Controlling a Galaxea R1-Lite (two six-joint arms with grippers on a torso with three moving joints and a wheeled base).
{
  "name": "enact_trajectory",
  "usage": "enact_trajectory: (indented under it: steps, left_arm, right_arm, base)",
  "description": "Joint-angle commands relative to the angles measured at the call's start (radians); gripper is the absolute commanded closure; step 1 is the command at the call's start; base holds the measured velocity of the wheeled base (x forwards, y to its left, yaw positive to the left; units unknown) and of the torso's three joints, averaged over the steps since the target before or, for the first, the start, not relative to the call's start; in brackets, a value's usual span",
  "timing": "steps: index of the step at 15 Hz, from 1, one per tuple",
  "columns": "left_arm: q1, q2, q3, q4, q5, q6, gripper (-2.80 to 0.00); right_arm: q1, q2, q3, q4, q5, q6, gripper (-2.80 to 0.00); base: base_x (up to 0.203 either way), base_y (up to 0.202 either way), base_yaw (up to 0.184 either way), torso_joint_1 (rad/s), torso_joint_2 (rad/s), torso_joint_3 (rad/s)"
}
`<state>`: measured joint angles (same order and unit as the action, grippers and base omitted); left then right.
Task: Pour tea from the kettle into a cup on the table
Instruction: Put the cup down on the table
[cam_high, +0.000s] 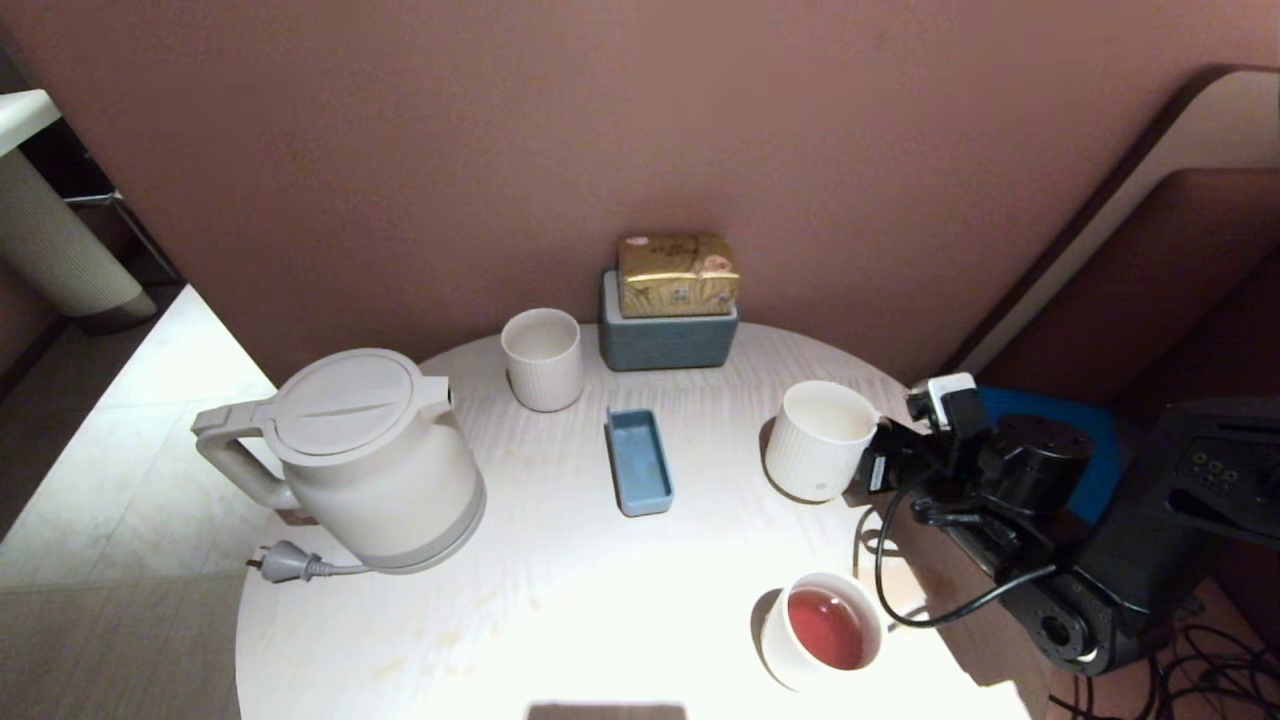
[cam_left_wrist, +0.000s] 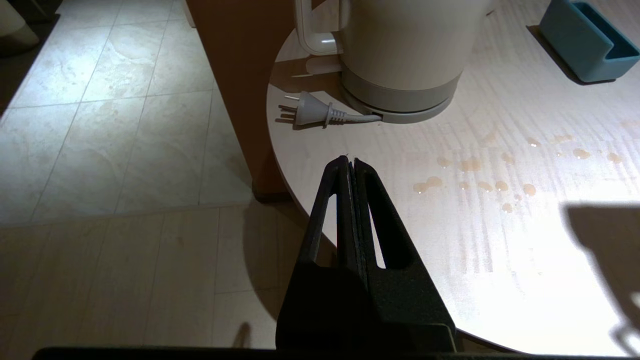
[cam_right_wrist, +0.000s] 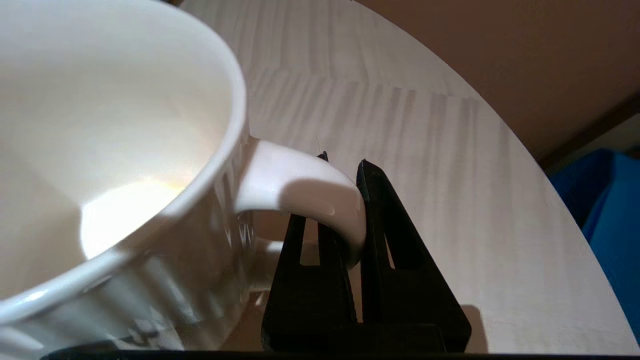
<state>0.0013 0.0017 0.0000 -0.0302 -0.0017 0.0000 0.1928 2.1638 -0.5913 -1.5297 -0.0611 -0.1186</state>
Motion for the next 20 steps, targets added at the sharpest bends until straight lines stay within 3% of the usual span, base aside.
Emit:
enact_trajectory:
  steps: [1,3,13,20]
  left_arm:
    - [0.0,0.0,0.0,0.0,0.0,0.0,0.0]
    - [0.0,0.0,0.0,0.0,0.0,0.0,0.0]
    - [0.0,0.0,0.0,0.0,0.0,0.0,0.0]
    - [0.0,0.0,0.0,0.0,0.0,0.0,0.0]
  right_arm:
    - [-0.001,0.009,0.002,-0.036,-0.011,-0.015,0.0]
    - [-0.001,0.013,-0.001,-0.036,-0.043,-0.035,0.0]
    - [0.002,0.02,-0.081,-0.029,-0.043,-0.078,0.0]
    - [0.023,-0.013,-0.036,-0.03,-0.041,-0.078,0.0]
  base:
    - [0.0,0.0,0.0,0.0,0.0,0.0]
    - [0.0,0.0,0.0,0.0,0.0,0.0]
    - [0.0,0.0,0.0,0.0,0.0,0.0]
    - [0.0,0.0,0.0,0.0,0.0,0.0]
